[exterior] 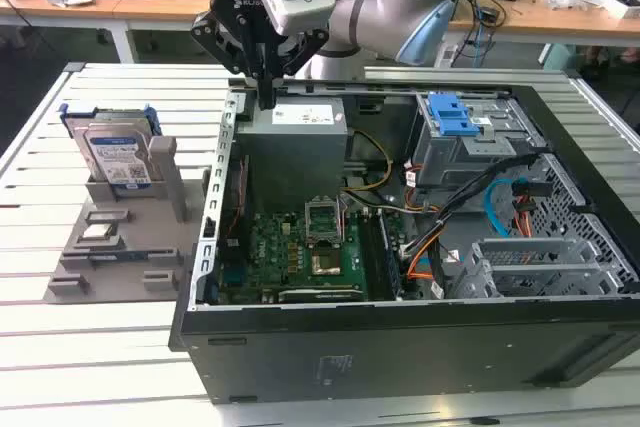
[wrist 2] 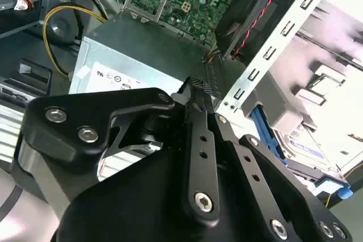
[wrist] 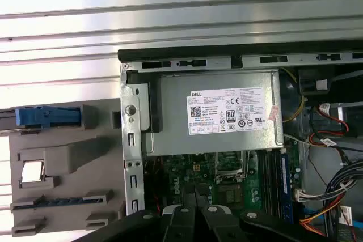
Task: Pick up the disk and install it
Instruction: 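Reach for the disk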
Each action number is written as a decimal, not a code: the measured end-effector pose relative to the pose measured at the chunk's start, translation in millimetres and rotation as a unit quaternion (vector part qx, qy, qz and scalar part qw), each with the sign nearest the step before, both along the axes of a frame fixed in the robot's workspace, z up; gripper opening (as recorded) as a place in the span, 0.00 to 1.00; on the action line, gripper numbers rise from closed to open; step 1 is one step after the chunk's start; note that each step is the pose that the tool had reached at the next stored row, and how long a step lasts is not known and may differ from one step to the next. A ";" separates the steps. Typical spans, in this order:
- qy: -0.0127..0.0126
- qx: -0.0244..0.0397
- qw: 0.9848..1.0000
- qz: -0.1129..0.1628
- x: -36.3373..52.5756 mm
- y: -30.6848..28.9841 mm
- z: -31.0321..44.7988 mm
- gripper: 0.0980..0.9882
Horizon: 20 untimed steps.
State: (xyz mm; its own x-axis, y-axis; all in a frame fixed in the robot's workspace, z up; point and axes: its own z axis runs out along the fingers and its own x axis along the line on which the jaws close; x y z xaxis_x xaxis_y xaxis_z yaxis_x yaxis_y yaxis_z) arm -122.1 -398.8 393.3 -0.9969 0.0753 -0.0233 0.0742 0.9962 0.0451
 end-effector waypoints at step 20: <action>0.000 0.000 1.000 0.000 -22.9 0.1 0.0 0.01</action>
